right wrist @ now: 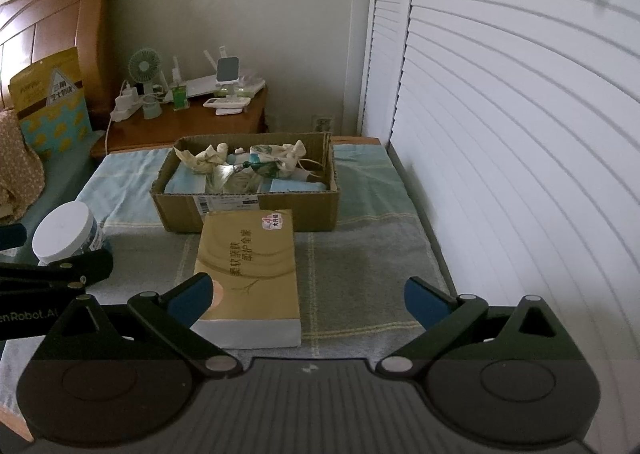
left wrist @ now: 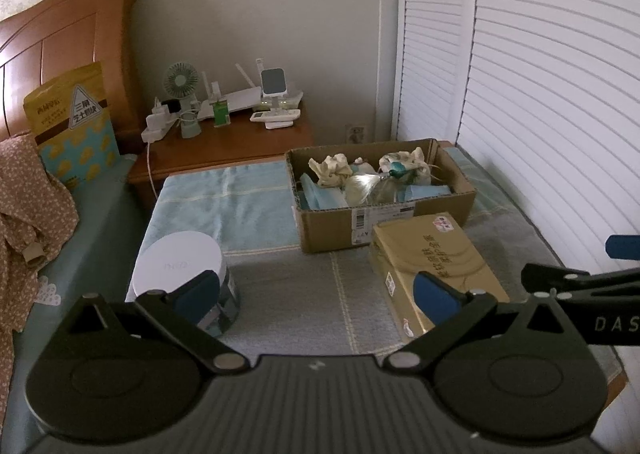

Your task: Organize soft objects

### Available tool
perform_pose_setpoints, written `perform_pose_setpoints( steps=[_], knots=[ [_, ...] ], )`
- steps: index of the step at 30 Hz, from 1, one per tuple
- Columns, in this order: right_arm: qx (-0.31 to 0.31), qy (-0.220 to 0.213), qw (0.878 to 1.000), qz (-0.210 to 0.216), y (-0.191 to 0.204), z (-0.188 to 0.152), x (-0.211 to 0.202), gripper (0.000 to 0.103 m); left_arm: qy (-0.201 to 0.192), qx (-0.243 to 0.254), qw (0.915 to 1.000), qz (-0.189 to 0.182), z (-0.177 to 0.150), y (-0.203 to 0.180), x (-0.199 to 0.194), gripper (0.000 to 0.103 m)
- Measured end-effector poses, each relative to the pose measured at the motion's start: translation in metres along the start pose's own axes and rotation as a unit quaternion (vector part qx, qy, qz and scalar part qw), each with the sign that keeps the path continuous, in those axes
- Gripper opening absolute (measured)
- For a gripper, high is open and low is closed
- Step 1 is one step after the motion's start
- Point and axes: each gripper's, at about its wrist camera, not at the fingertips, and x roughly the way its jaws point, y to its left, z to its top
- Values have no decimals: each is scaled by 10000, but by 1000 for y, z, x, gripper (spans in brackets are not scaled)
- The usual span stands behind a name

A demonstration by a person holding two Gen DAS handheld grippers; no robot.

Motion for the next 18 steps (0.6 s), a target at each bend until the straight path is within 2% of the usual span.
perform_pose_setpoints(
  steps=[18],
  knots=[
    [-2,-76,10000,-44,-1,1,-5,103,5,-4,10000,-19,1,-1,-2,102]
  ],
)
